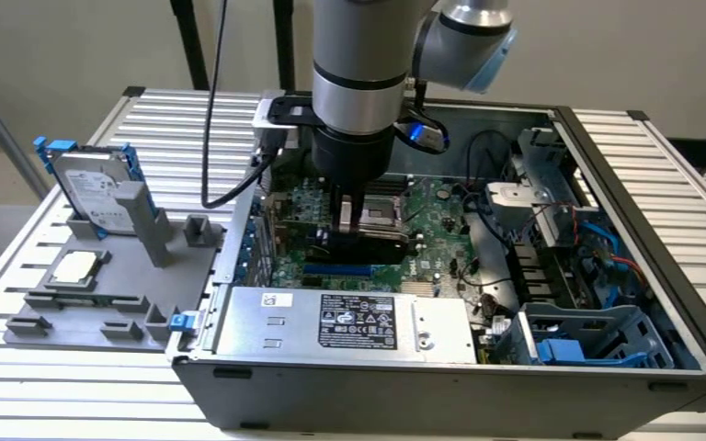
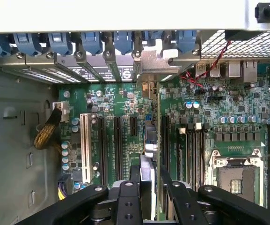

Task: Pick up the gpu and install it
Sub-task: 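Insert the gpu into the slot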

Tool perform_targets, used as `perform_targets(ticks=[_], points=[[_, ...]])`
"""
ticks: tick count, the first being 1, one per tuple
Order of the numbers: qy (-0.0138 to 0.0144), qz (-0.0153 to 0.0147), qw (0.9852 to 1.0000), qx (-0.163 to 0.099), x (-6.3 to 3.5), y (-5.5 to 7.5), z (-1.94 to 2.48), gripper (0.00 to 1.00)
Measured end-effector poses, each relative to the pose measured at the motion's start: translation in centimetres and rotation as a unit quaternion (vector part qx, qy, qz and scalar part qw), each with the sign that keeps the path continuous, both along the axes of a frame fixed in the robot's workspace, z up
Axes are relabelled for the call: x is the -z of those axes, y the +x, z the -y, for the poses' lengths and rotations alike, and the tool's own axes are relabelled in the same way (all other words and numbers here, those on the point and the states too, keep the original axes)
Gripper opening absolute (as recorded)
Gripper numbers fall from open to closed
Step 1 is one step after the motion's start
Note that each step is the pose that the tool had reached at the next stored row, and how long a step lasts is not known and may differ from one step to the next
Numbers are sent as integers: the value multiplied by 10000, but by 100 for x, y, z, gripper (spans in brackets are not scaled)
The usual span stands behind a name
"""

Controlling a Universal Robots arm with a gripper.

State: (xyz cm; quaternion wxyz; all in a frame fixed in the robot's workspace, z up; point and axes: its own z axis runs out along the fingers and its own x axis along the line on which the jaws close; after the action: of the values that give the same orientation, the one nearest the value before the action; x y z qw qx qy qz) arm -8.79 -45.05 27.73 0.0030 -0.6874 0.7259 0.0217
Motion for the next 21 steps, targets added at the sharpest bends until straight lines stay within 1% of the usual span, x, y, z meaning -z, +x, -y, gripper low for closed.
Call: perform_targets(ticks=[6,21], points=[[1,1,10000,0,12,-9,0,27],[1,0,10000,0,55,-81,0,27]])
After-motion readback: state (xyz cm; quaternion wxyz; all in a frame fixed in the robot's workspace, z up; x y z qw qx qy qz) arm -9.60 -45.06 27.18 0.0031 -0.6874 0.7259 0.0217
